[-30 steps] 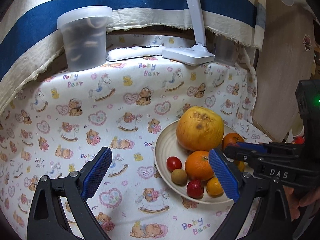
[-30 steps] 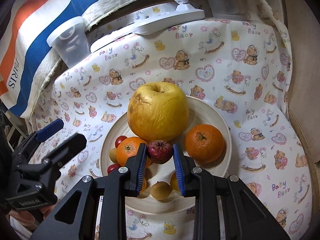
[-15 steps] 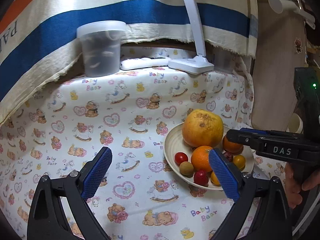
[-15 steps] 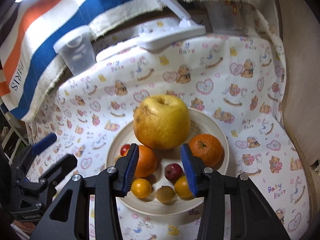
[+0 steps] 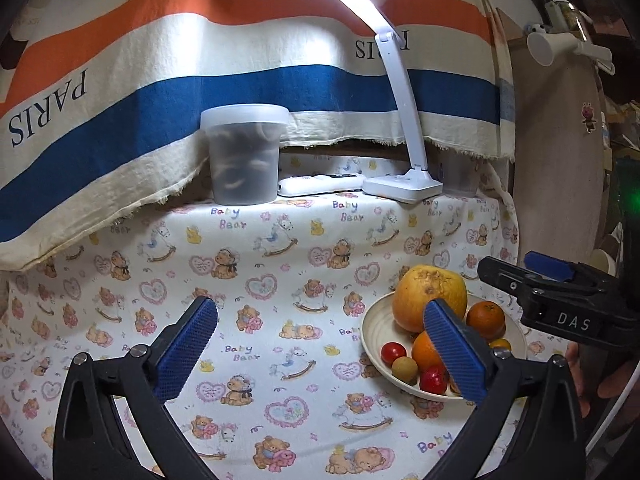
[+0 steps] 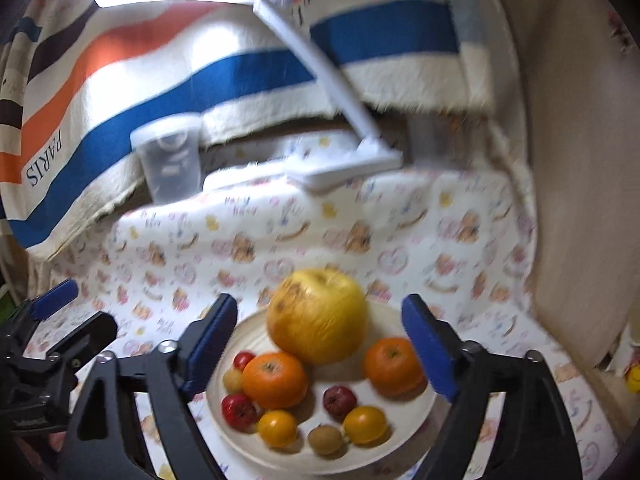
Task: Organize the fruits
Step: 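Withdraw both open grippers from the plate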
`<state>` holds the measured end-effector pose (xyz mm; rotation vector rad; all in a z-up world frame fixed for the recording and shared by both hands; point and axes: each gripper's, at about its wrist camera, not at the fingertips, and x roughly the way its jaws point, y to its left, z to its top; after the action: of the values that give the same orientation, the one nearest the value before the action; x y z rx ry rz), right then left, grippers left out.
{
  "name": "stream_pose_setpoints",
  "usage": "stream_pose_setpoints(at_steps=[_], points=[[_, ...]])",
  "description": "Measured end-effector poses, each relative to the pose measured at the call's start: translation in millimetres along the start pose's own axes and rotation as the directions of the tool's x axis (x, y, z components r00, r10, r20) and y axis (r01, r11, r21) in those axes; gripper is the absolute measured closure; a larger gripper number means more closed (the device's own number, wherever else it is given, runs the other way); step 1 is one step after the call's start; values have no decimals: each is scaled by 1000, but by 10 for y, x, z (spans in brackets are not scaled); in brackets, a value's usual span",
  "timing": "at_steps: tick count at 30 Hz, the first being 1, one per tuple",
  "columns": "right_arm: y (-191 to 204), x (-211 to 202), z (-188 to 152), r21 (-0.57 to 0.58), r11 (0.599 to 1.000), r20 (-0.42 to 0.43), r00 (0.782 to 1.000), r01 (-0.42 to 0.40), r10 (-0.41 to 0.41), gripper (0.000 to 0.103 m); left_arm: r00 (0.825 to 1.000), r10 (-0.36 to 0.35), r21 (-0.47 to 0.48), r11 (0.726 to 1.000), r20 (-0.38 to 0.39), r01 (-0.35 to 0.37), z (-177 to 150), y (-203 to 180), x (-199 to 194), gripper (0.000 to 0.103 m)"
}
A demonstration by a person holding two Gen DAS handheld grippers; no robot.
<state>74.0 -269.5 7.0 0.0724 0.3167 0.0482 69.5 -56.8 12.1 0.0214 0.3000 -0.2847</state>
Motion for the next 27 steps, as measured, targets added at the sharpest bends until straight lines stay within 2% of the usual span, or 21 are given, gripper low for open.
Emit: stream_pose_setpoints(at_steps=[3, 11, 13, 27], points=[[-8, -15, -24, -4, 1000, 30, 999, 21, -21, 0, 1000, 0, 12, 1000, -13, 1, -1, -24, 27, 0], [84, -67, -48, -59, 994, 59, 994, 96, -93, 0, 1000, 20, 8, 1000, -21, -20, -5, -18, 40, 0], [131, -49, -51, -86, 992, 54, 995, 90, -86, 0, 999, 24, 9, 1000, -23, -24, -4, -18, 44, 0], [114, -53, -60, -82, 993, 53, 995, 83, -79, 0, 999, 38, -2, 999, -19, -38, -7, -2, 37, 0]])
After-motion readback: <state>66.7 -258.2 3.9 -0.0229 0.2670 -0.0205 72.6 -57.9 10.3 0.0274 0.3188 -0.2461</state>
